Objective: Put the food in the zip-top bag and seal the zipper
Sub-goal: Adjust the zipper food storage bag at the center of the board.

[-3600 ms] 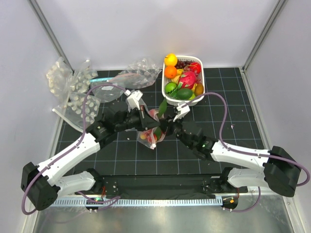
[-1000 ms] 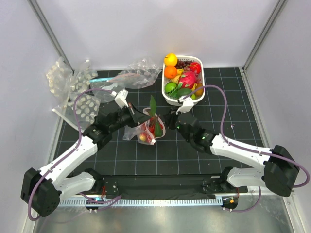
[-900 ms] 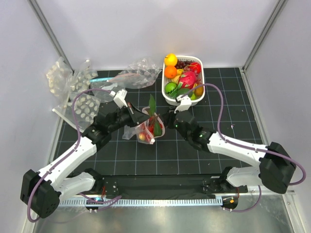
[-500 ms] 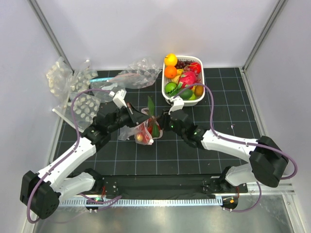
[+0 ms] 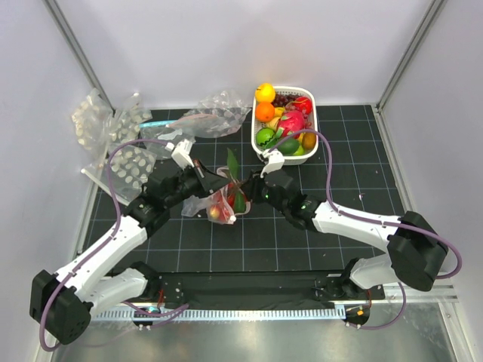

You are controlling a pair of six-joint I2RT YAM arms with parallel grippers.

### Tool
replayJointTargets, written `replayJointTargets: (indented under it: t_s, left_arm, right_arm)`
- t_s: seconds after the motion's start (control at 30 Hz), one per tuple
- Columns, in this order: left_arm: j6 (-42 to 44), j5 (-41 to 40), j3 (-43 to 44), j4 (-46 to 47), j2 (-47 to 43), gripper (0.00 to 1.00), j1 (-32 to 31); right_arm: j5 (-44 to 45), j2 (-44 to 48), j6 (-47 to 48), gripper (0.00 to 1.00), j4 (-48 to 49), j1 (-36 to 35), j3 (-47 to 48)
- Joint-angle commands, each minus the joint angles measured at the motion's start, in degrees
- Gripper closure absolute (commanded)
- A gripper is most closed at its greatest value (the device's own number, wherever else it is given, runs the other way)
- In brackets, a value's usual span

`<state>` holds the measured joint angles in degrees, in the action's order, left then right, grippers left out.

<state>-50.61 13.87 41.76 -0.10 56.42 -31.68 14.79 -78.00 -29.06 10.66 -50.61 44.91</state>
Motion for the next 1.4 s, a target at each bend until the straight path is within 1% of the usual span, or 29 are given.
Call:
replayJointTargets:
  t_s: [0.0,0.27,0.53,0.83,1.07,1.33,1.37]
  left_arm:
    - [0.2,-1.7,0.1,1.9,-1.9,1.00,0.9]
    - [-0.3,-2.7,-0.4,1.7,-2.5,1.00,1.4]
    - [-0.7,-1.8,-1.0,2.6,-3.5,1.00,1.5]
    - [-0.9,-1.9,-1.3,2.6,-4.8,1.00,1.5]
    - [-0.7,-3.0,-1.4,2.1,-5.3,1.00,1.5]
    - [-0.7,-2.4,-1.3,2.4,-4.4,1.00,1.5]
    - [-0.7,-2.3,-1.3,2.4,-4.5,1.00,1.5]
  right_arm:
    - [-1.2,1.7,0.2,0.64,3.1,0.1,0.6]
    - [-1.3,1.5,0.8,0.63,3.1,0.1,0.6]
    - [-0.9,0.7,0.7,0.63,2.0,0.1,1.5]
    - [0.4,-1.5,0.3,0.59,-0.5,0.1,3.5]
    - [-2.6,-3.4,0.1,0.59,0.2,0.1,4.3]
    - [-8.4,-5.9,-0.1,0.59,0.3,0.1,5.9]
    - [-9.2,-5.9,-0.1,0.61,0.4,0.2,6.0]
